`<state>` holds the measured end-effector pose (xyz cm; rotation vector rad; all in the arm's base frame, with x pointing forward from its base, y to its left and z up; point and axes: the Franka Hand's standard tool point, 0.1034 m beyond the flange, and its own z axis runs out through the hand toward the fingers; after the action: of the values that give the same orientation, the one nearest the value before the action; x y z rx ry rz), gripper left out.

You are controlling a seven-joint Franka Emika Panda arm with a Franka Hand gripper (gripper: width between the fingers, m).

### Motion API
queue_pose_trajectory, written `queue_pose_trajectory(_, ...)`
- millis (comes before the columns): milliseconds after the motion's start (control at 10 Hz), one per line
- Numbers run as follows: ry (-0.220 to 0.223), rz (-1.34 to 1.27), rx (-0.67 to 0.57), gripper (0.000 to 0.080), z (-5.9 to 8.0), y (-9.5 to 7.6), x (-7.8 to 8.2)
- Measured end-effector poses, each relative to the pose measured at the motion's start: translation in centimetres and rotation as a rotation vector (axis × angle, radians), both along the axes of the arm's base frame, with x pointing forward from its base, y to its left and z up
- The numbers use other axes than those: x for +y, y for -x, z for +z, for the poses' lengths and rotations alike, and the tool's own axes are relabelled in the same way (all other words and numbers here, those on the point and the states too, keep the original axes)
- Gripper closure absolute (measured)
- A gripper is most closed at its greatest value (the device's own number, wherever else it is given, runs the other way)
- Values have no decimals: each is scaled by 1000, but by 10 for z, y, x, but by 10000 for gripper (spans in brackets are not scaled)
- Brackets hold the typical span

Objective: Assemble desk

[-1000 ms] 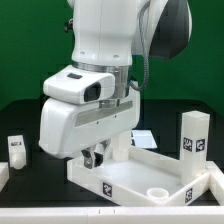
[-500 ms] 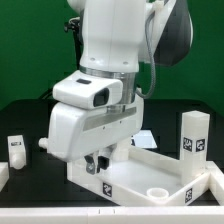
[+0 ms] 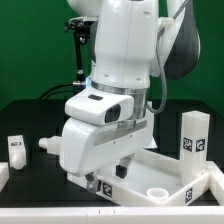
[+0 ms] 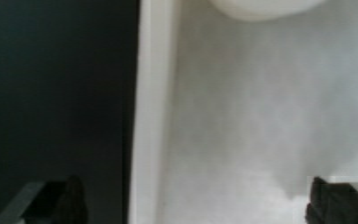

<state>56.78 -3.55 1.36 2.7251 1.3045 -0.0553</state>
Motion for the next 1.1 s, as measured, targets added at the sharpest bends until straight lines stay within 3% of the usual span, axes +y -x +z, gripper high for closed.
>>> queue_pose_trajectory(600,0,-7,0,153,0,0,-1)
queue_pose_trajectory(900,0,-11,0,632,0,0,-3)
queue_pose_trajectory(1000,0,-16,-1,632,0,0,-4)
queue_pose_trajectory(1100,1,-16,1,731,0,0,-4)
